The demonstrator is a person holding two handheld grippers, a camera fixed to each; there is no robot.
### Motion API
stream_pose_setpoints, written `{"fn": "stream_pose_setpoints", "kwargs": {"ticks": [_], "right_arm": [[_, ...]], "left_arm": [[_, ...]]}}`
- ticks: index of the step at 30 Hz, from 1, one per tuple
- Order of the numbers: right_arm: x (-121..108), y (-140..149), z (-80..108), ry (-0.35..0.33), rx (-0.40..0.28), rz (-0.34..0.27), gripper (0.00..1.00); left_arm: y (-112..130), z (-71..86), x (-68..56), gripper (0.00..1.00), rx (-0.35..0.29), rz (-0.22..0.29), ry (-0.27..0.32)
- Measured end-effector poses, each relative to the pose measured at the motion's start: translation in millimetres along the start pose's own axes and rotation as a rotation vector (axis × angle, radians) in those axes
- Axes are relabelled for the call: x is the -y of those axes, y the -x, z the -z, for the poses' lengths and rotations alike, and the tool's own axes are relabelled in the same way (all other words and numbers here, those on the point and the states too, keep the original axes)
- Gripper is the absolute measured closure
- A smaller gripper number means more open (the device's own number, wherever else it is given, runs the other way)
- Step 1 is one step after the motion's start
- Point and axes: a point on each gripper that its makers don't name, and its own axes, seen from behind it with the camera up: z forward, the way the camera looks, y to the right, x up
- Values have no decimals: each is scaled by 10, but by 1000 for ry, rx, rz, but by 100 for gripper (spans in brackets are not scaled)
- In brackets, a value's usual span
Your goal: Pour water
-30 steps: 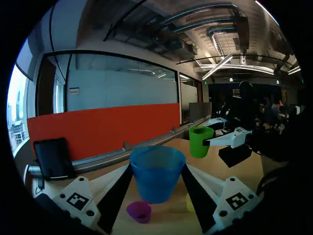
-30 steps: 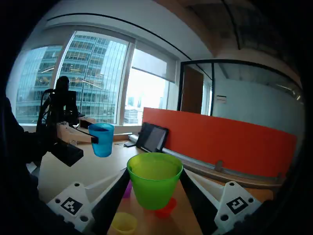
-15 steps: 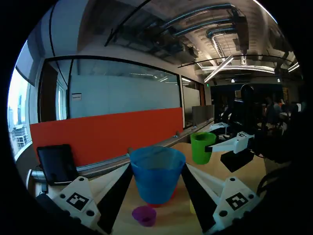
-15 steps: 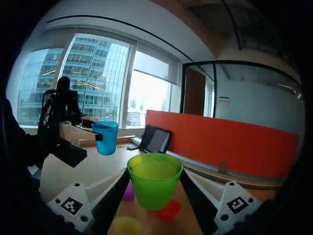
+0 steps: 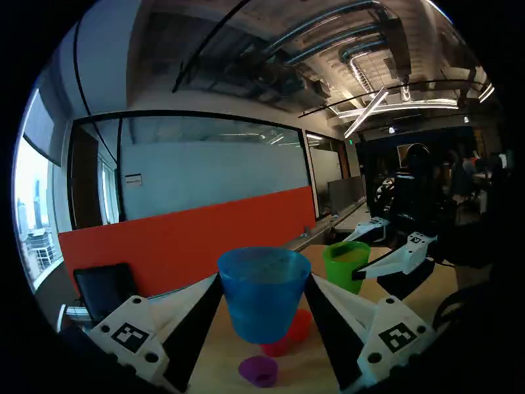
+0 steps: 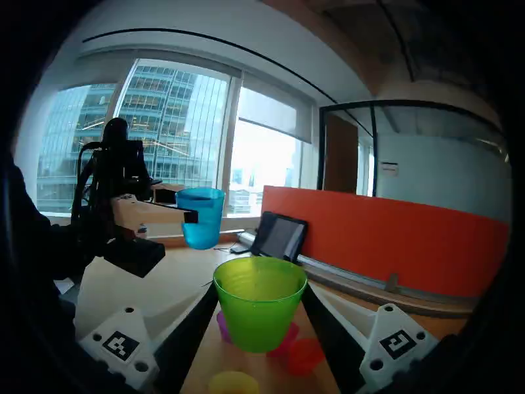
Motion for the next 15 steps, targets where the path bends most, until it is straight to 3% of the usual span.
{"fn": "stream_pose_setpoints", "kwargs": {"ticks": [15], "right_arm": [[365,16,-181,-91,-16,-10,9]], "left_arm": [[-258,-29,69,15,-16,-143,-36]]}}
